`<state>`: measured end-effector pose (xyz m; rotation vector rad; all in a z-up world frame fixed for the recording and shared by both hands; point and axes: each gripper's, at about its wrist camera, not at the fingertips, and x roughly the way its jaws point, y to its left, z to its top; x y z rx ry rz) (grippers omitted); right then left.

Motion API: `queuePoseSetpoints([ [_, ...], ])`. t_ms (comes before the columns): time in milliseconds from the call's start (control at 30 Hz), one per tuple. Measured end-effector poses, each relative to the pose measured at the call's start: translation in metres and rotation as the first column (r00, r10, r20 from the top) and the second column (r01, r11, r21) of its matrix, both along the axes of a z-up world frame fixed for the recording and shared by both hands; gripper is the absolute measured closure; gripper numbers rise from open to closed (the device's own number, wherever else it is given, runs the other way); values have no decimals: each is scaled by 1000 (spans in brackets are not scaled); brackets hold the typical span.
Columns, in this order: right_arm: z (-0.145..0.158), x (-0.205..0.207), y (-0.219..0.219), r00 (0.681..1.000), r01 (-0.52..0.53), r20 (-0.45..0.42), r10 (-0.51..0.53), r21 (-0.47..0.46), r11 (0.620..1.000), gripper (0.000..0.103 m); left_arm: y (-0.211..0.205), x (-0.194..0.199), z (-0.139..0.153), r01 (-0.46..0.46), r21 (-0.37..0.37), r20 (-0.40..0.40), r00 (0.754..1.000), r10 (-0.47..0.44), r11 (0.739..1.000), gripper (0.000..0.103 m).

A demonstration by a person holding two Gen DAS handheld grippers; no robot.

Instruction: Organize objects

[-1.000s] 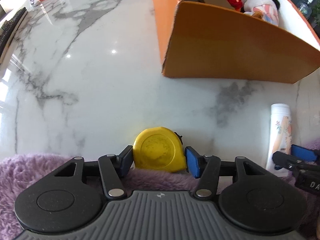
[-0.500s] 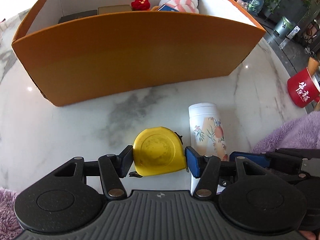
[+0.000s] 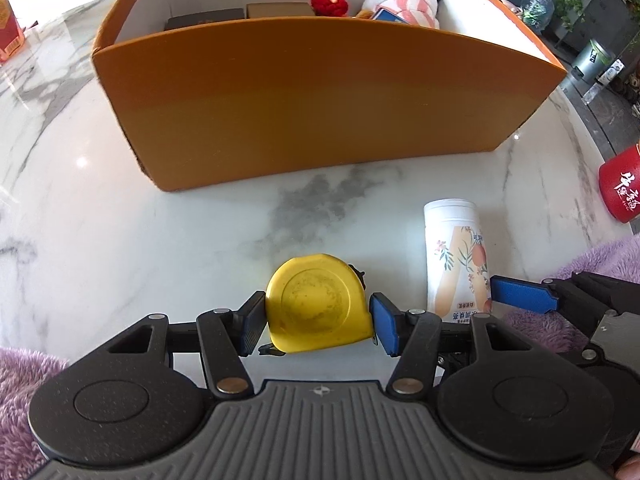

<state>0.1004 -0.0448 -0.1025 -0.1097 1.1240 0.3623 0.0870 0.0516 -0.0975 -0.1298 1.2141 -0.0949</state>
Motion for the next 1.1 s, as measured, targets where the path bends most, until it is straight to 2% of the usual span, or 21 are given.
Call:
queuePoseSetpoints([
  [100,1,-6,9,999,-27,33,29,-58,998,43,-1,-3,0,-3,7,-10,1000,3,1000,38],
  [133,1,-5,6,999,-26,35,28,-59,998,44,-1,-5,2,-2,6,-11,1000,2,1000,38],
  [333,9,-3,-15,1000,21,15,-21,0,1000,53,2,-11,11,-16,-32,7,1000,16,999,38],
  [367,13,-4,-18,999,29,21,-29,6,1000,66,3,-12,13,-18,-34,13,1000,19,999,38],
  [433,26,-6,-28,998,50,41,-52,58,997,83,3,-13,17,-17,-39,20,1000,18,999,38],
  [500,34,-7,-33,998,58,32,-61,76,995,84,3,-14,18,-11,-47,20,1000,12,999,38],
  [633,29,-5,-36,996,78,29,-80,78,994,84,-1,-20,18,4,-45,15,1000,-3,999,38],
  [700,39,-12,-42,996,78,26,-81,92,993,85,-4,-25,20,15,-47,17,1000,-14,999,38],
  [967,72,-31,-46,992,38,114,-47,84,996,87,-11,-38,32,54,-61,31,998,-52,997,38],
  [1100,81,-39,-53,991,38,125,-47,72,997,88,-20,-40,34,83,-79,35,996,-81,993,38],
])
